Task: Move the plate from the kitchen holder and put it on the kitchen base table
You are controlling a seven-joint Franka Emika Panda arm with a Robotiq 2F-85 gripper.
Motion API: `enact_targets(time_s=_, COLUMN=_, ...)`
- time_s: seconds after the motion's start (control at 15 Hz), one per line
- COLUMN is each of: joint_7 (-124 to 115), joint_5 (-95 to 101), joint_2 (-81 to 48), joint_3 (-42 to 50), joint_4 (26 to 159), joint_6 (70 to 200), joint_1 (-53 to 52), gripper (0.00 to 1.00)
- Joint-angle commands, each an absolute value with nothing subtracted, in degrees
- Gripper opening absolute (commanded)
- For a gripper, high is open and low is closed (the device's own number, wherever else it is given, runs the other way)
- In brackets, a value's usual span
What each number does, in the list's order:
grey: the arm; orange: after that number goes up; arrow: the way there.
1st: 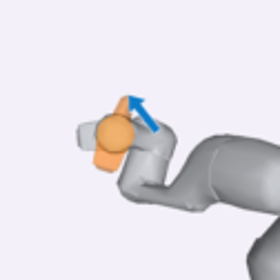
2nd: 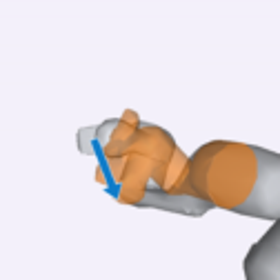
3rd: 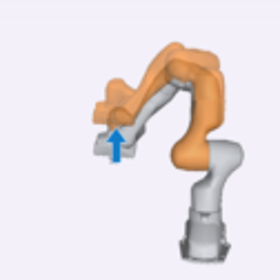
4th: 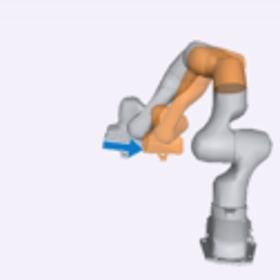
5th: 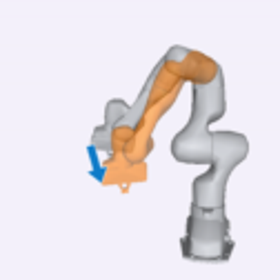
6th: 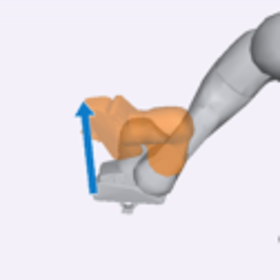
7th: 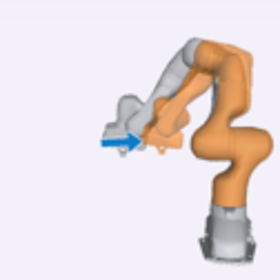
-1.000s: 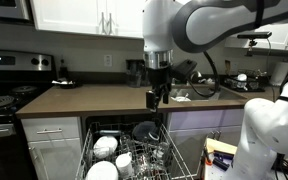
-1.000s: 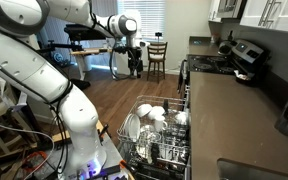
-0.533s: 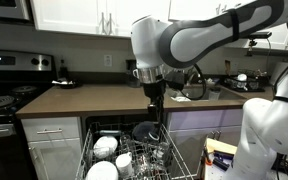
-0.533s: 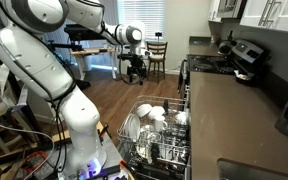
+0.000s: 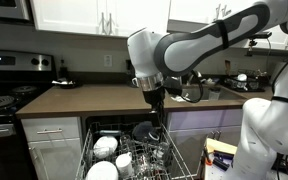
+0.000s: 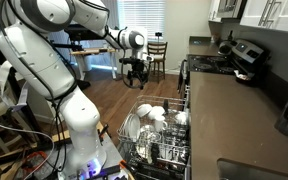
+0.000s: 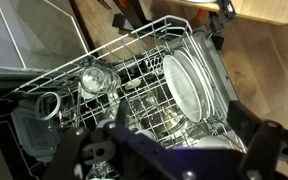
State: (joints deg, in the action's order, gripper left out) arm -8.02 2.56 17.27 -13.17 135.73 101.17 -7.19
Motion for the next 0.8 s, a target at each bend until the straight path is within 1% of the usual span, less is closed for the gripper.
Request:
enact_targets(time_s=0.0, joint_7=-8.2, joint_5=2.7, joint_2=17.2, joint_3=-12.4, joint_4=135.6, joint_6=101.0, joint_1=-8.0, gripper=1.00)
enact_targets(time_s=0.33, joint_7=-4.3, joint_5=5.6, joint_2=16.5, joint_3=-12.8, joint_4=141.0, joint_6=110.4, joint_1=-9.4, gripper=1.00)
enact_targets(time_s=0.73, joint_7=0.6, joint_5=7.0, joint_2=11.3, joint_3=-11.6, joint_4=147.0, joint_6=121.7, joint_1=-9.4, gripper=1.00)
